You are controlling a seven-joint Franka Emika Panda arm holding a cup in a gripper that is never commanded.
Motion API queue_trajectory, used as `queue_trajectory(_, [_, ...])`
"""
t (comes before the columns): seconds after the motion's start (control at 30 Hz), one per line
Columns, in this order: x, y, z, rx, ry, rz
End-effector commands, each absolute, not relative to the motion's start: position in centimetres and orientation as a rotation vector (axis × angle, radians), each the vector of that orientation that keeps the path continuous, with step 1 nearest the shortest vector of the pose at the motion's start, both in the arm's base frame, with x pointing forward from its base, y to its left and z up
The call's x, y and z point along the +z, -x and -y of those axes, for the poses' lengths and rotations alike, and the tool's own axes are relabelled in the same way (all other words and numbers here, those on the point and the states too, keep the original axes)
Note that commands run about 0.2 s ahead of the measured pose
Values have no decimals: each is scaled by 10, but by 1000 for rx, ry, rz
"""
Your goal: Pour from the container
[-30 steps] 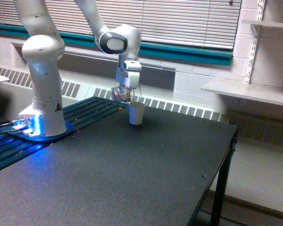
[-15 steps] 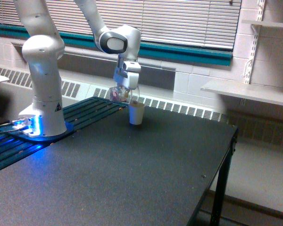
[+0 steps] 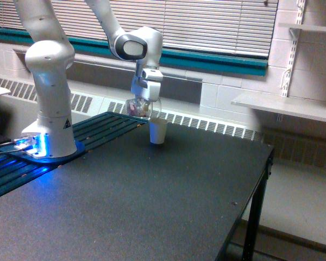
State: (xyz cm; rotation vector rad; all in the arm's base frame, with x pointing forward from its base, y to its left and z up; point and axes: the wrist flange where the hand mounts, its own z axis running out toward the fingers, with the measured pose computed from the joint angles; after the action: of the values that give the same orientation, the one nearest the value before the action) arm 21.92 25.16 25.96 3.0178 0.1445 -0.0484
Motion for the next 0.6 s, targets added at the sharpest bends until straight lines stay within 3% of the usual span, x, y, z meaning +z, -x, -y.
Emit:
queue_trajectory(0.03, [260,-219,-248,-54,-3010,-165])
queue_trajectory(0.6, [262,-225,-242,-54,-2986,-181])
